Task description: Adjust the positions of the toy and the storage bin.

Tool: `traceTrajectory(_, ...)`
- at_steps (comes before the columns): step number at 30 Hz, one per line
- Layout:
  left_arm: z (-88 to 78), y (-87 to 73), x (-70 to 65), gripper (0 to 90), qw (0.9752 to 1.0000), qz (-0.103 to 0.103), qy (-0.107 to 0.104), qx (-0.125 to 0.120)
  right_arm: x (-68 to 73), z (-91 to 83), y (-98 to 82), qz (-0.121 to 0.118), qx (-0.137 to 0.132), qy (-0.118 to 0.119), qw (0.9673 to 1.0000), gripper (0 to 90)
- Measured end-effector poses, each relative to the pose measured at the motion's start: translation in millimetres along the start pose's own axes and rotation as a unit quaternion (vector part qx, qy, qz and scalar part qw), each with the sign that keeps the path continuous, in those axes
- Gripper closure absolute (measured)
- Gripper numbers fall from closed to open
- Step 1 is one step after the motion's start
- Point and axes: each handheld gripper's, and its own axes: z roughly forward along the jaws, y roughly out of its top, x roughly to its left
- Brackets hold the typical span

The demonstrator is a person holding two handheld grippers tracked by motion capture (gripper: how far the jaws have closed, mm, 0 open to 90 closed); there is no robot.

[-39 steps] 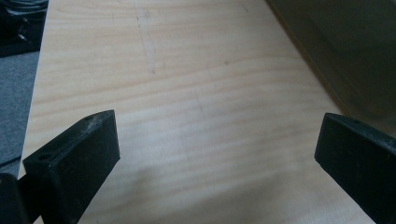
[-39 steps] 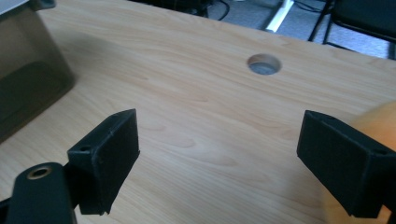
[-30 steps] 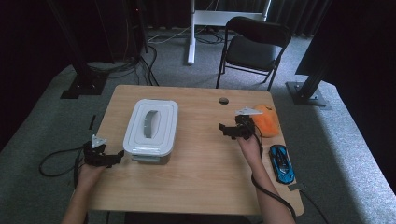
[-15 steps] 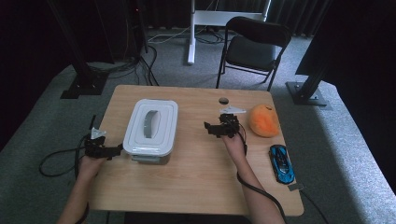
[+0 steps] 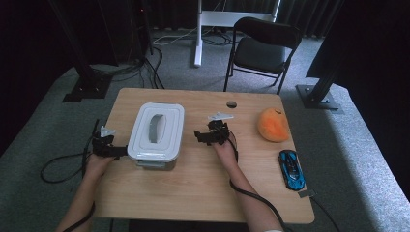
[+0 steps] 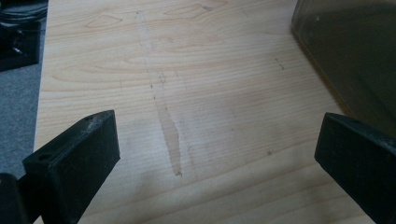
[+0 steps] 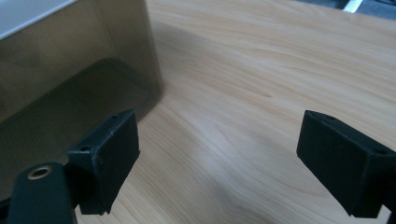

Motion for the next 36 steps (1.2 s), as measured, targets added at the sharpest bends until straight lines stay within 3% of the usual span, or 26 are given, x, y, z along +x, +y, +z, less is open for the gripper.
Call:
traceTrajectory(8,9.0,7.0,-10.4,0.5,0.9999,0.011,-0.004,0.003,6.6,14.1,-0.1,0.025,-0.008,0.004,0.9997,13.0)
traceTrajectory(13,11.3,12.9,-20.3,0.5,0.9998,0.015,-0.014,-0.006,9.9,21.2,1.1,0.027,0.0,0.01,0.9996,13.0)
traceTrajectory(22,11.3,19.2,-34.0,0.5,0.9993,0.024,-0.028,-0.007,16.8,29.8,5.2,0.021,0.002,0.006,0.9998,13.1)
traceTrajectory(27,10.2,20.0,-42.2,0.5,0.9995,0.026,-0.016,-0.002,19.6,32.5,6.6,0.011,0.005,0.016,0.9998,13.6)
traceTrajectory(33,8.4,19.8,-51.7,0.5,0.9996,0.027,-0.013,-0.002,12.9,32.7,6.0,0.005,0.004,0.022,0.9997,14.5)
traceTrajectory(36,7.2,19.1,-57.6,0.5,0.9995,0.029,-0.013,-0.003,10.0,31.2,4.8,0.008,0.0,0.027,0.9996,19.0)
